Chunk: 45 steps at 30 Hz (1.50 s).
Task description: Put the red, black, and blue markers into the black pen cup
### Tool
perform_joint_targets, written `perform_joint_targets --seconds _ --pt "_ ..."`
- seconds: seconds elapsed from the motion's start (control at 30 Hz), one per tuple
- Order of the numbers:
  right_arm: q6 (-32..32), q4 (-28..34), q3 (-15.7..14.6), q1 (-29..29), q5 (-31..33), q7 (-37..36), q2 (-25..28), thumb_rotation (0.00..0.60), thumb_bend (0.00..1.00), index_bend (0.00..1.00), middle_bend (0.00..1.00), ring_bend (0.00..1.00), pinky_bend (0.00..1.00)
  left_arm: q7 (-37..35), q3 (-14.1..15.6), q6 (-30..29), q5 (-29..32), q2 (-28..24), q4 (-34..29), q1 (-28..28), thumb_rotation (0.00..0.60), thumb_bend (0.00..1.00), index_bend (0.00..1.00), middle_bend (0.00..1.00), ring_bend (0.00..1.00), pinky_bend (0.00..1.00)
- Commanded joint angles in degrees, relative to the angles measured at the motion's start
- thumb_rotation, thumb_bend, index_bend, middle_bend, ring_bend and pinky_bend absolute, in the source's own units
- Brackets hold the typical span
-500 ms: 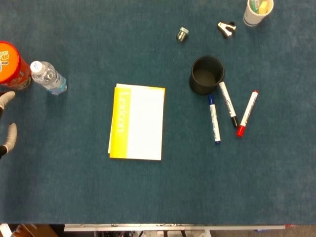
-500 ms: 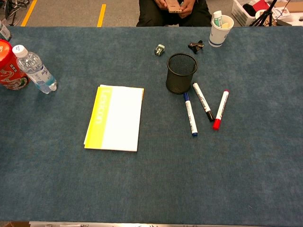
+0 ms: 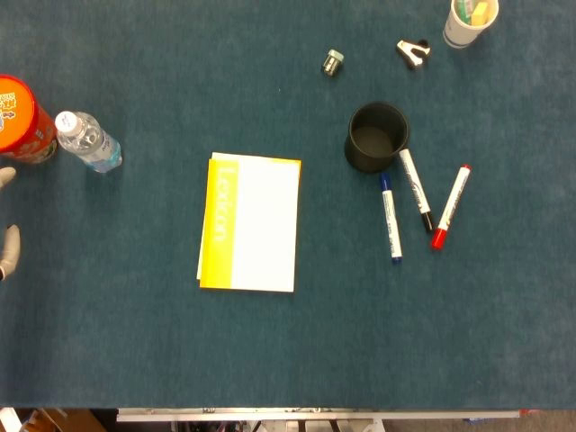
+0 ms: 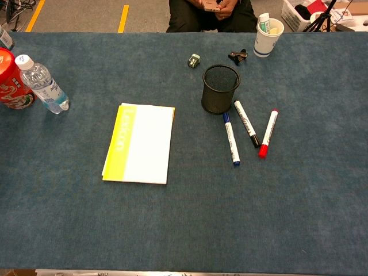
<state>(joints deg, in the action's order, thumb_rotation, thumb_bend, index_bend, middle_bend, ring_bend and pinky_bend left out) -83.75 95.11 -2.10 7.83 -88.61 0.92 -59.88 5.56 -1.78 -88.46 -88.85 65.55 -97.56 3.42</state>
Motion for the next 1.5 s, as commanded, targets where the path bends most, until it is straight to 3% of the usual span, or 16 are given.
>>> perform_joint_targets --seconds 0.03,0.23,0.57,0.7,0.97,1.5 --pt "1.94 0.14 0.15 1.23 -0.95 0.72 0.35 0.6 0.14 0.15 0.31 0.17 0.27 -0.03 0.0 -0.11 -0.08 -0.06 -0.11 -0.03 0.6 0.48 0.17 0.21 0.2 0.2" --pt "9.51 -0.15 -0.06 5.99 -3.78 1.06 -0.61 0.6 0.14 0.31 0.35 0.19 0.27 0.03 0.07 -0.06 -0.19 0.02 -0.2 0.0 0.6 0.48 0.17 0.21 0.2 0.2" --pt "22.64 -4.57 -0.3 14.15 -6.15 8.09 -8.97 0.6 0.14 0.38 0.35 0.2 0.23 -0.46 0.16 -0.9 0.47 -0.05 0.32 -0.83 0.6 0.48 0.17 0.21 0.2 0.2" --pt "24.75 -5.77 -0.1 15.35 -5.44 11.57 -12.08 0.6 0.14 0.38 0.31 0.17 0.15 -0.85 0.17 -1.27 0.85 -0.31 0.59 -1.27 0.6 0.48 0.17 0.21 0.2 0.2" --pt "26.76 -7.16 0.04 16.49 -3.65 17.84 -14.64 0.6 0.15 0.38 0.27 0.14 0.1 -2.0 0.29 -1.44 1.31 -0.44 1.62 -1.8 0.6 0.48 0.17 0.21 0.2 0.2" --pt "30.9 -10.71 1.16 19.51 0.8 21.86 -18.97 0.6 0.15 0.38 0.27 0.13 0.1 -3.41 0.26 -1.22 1.62 -0.24 2.87 -2.08 0.6 0.48 0.17 0.21 0.2 0.2"
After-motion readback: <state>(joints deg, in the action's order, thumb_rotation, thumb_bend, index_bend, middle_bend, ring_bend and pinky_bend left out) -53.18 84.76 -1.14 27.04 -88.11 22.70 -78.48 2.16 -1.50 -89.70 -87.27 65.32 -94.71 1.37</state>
